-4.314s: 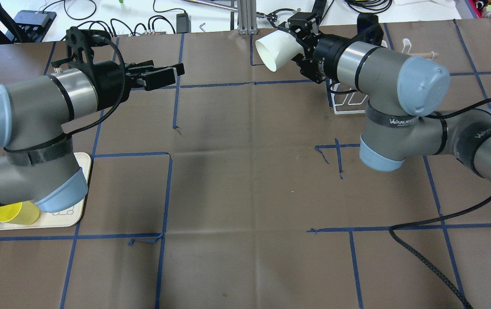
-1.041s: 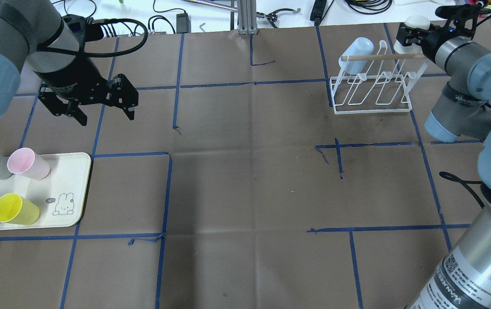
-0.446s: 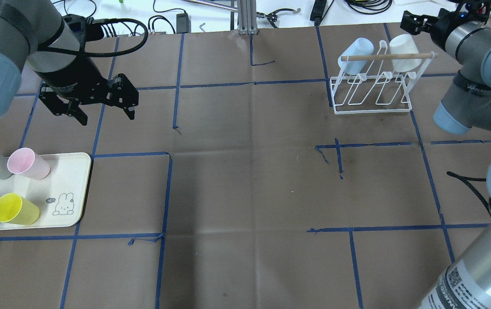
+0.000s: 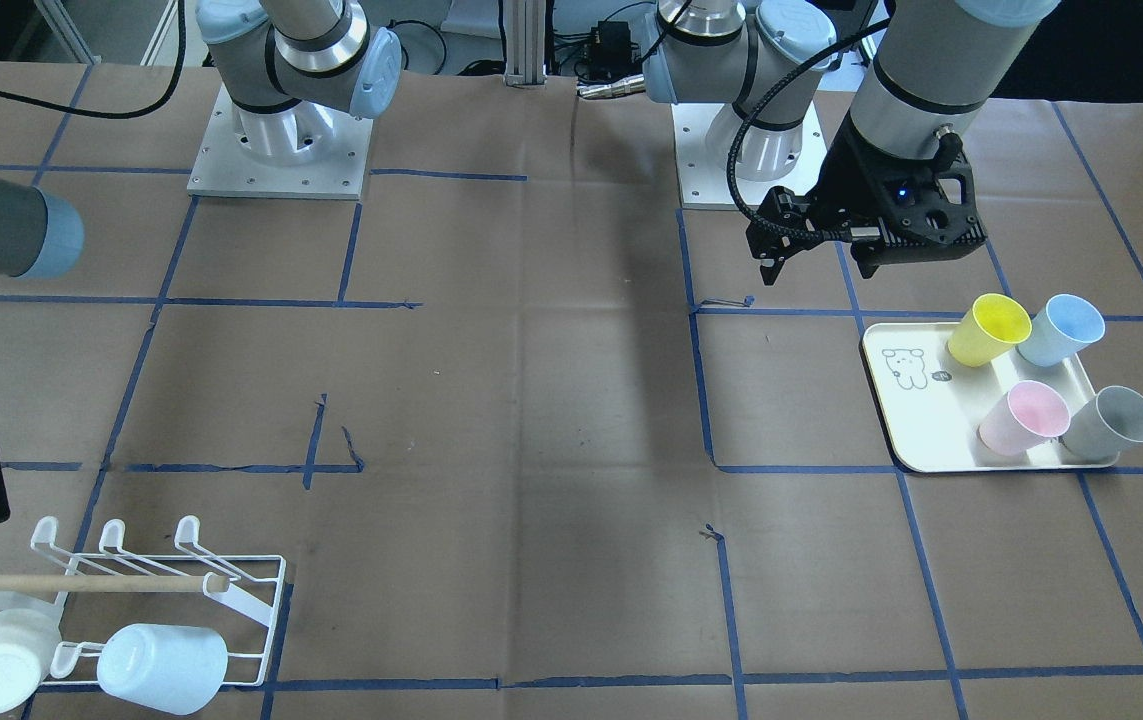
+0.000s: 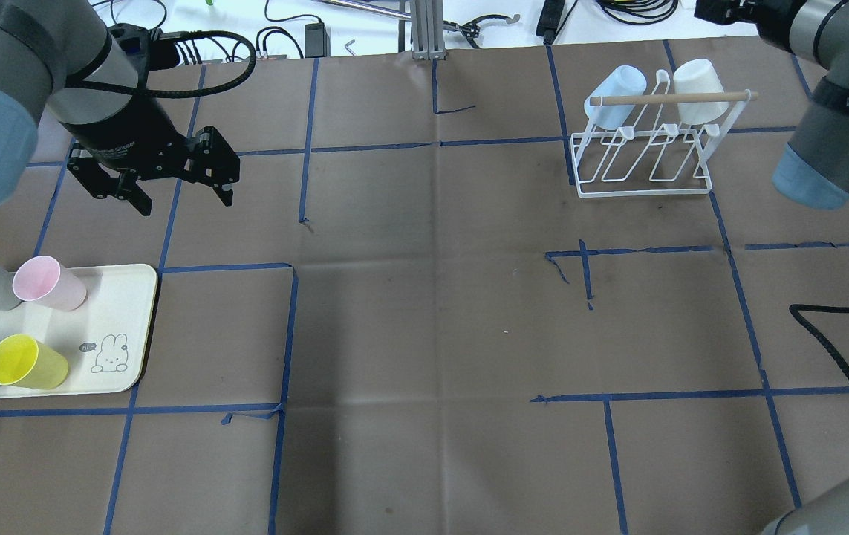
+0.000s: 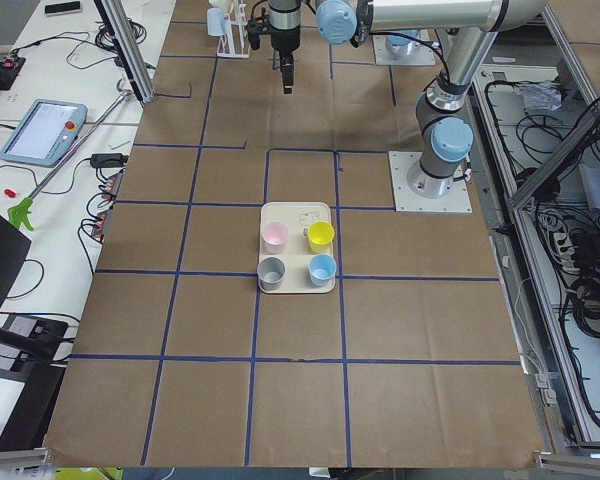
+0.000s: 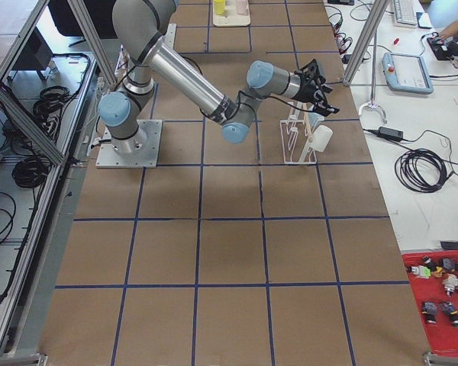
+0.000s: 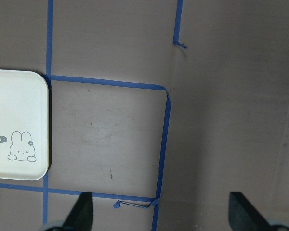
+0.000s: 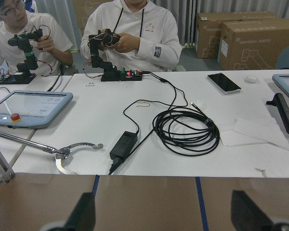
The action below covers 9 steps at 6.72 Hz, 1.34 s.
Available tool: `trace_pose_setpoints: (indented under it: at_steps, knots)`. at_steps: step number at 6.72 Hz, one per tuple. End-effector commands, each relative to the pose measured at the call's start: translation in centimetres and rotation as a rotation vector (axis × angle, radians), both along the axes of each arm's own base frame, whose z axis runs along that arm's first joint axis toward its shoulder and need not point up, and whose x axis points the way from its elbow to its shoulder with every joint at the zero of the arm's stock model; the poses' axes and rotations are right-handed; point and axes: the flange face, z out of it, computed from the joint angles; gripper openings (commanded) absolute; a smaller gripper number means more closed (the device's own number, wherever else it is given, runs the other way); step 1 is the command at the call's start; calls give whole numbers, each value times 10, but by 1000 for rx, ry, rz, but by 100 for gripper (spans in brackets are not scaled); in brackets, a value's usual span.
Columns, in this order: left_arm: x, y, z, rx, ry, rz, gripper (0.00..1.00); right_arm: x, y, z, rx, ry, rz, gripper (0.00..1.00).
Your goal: Transfer IKEA cup to right arm and place on rack
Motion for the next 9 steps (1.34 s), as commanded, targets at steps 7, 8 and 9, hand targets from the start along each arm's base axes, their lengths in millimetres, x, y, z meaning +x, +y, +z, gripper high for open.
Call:
trace_pose_setpoints:
  at_steps: [7, 8, 9]
  knots:
    - [0, -3, -2, -8, -1, -11, 99, 134, 142, 67, 762, -4, -74, 100]
    - [0, -2, -2, -8, -1, -11, 99, 151, 166, 75, 825, -19, -80, 100]
    - [0, -2, -2, -8, 1, -9, 99, 162, 183, 78, 873, -35, -95, 100]
